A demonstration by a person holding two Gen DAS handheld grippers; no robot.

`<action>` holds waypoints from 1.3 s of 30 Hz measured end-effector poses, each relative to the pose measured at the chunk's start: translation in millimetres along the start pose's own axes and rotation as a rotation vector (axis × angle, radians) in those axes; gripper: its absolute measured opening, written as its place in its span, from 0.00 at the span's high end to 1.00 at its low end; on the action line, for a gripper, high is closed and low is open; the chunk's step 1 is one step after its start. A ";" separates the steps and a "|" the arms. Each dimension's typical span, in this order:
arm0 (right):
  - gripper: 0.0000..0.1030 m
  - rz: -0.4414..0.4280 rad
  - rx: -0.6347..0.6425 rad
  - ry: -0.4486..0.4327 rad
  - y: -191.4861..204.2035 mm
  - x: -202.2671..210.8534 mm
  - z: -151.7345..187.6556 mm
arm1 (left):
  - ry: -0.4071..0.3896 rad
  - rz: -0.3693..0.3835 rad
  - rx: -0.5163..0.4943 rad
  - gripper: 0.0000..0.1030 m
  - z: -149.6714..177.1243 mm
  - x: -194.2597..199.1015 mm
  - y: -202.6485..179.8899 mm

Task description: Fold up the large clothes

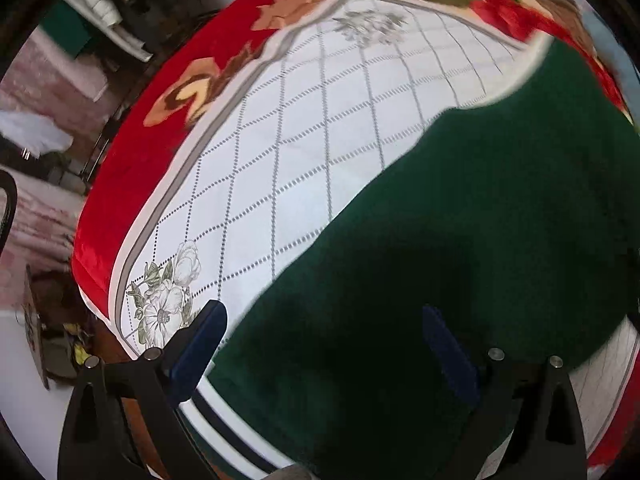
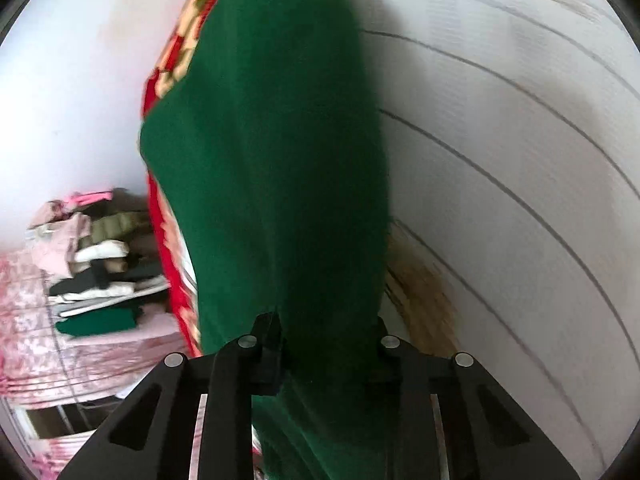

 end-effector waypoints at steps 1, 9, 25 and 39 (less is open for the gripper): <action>0.74 0.035 -0.007 0.030 -15.0 16.1 25.2 | 0.002 -0.002 -0.022 0.04 4.0 -1.1 -4.0; 0.48 0.309 -0.009 0.384 -91.5 77.5 95.4 | 0.037 0.040 -0.083 0.04 21.7 -4.2 -36.3; 0.48 0.229 0.355 0.240 44.2 57.9 -111.7 | 0.148 0.116 0.155 0.00 -21.7 -93.3 -57.4; 0.13 0.281 0.361 0.192 44.3 112.2 -103.9 | 0.073 0.109 0.216 0.00 20.0 -12.9 -29.4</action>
Point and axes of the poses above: each gripper's, at about its wrist camera, not at the fingertips, and x roughly against the way its jaws point, y to its left, z to its underside, the point moved 1 cm from there along -x, roughly the way its jaws point, and after that the axes turned 7 degrees about -z, right-handed, at the moved point
